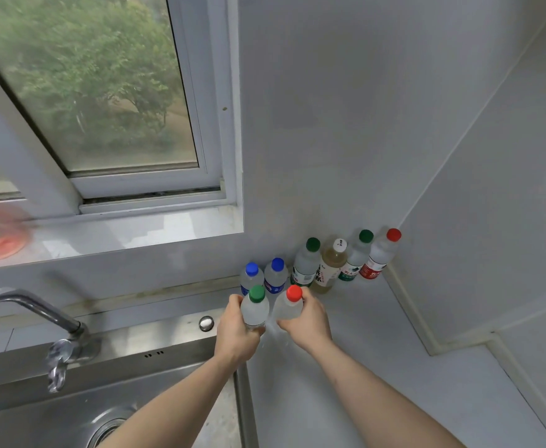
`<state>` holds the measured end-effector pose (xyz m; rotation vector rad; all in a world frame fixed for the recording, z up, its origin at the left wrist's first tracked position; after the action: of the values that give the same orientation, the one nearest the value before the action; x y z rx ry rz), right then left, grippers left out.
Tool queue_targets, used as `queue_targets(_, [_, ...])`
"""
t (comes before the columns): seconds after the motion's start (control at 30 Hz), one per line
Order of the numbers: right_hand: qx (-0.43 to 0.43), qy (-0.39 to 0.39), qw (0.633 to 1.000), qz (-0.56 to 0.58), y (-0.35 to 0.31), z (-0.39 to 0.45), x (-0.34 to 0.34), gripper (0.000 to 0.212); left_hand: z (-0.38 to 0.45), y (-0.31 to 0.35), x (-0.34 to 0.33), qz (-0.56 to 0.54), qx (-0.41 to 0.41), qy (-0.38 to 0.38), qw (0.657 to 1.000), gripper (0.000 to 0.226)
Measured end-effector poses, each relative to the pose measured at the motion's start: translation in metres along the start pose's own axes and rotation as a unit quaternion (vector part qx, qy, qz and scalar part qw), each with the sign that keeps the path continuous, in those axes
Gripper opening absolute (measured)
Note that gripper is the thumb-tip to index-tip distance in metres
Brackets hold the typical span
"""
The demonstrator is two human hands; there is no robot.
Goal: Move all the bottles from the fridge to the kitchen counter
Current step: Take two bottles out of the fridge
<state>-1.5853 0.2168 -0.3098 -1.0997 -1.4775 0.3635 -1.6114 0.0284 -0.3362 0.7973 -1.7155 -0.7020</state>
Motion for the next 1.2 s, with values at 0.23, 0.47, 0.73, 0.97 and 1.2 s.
queue_targets(0.23, [-0.007, -0.003, 0.999, -0.036, 0.004, 0.015, -0.015, 0.054, 0.011, 0.003, -0.004, -0.007, -0.016, 0.017, 1.0, 0.058])
queue_targets(0.47, [-0.014, -0.006, 0.997, -0.07, 0.007, 0.017, -0.028, 0.063, 0.023, 0.004, -0.003, 0.013, -0.039, 0.022, 0.999, 0.06])
queue_targets(0.73, [-0.016, -0.012, 0.995, -0.101, 0.001, 0.026, -0.026, 0.074, 0.029, 0.003, -0.005, 0.016, -0.042, 0.037, 0.998, 0.062])
queue_targets(0.97, [-0.01, -0.002, 0.995, -0.099, -0.002, 0.024, -0.028, 0.073, 0.032, 0.004, -0.005, 0.017, -0.04, 0.035, 0.998, 0.062])
queue_targets(1.2, [-0.013, 0.0, 0.996, -0.085, -0.002, 0.015, -0.025, 0.082, 0.027, 0.004, -0.002, 0.022, -0.03, 0.029, 0.999, 0.068])
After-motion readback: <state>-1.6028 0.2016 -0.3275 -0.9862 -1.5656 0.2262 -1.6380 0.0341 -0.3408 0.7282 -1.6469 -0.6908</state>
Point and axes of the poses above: each hand's wrist, its own z-axis towards the middle knuckle, its own x-axis out of the back of the hand, y = z × x, the point moved 7 cm from there along z, towards the middle knuckle, and after that the axes turned 2 degrees about z, right-handed, at the moved point
